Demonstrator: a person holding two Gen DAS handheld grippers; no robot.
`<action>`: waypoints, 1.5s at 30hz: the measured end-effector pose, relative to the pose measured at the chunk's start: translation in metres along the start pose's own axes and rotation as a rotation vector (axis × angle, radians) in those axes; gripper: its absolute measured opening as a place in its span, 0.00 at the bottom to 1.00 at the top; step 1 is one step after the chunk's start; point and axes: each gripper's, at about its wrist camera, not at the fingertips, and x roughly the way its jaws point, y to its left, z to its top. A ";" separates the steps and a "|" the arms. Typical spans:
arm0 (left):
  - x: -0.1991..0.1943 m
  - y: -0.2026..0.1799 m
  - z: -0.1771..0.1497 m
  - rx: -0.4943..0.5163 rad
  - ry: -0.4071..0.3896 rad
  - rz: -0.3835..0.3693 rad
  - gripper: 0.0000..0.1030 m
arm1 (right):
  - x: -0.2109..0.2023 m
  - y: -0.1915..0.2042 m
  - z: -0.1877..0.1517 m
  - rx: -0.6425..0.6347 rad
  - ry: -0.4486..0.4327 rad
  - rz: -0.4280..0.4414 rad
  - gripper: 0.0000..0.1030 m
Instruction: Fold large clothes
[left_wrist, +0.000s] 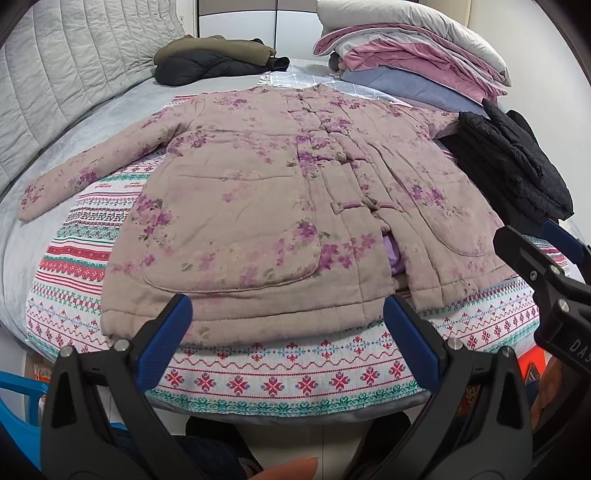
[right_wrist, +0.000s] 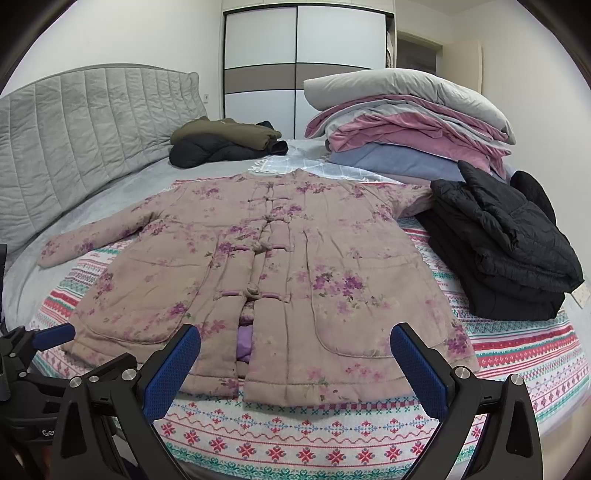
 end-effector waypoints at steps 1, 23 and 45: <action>0.000 0.000 0.001 0.003 0.004 0.006 1.00 | 0.000 0.000 0.000 -0.002 0.001 0.000 1.00; 0.006 0.150 -0.014 -0.308 0.048 0.015 0.99 | 0.014 -0.138 -0.034 0.233 0.063 -0.231 1.00; 0.052 0.128 -0.025 0.037 0.104 0.228 0.92 | 0.105 -0.179 -0.054 0.344 0.385 -0.174 0.63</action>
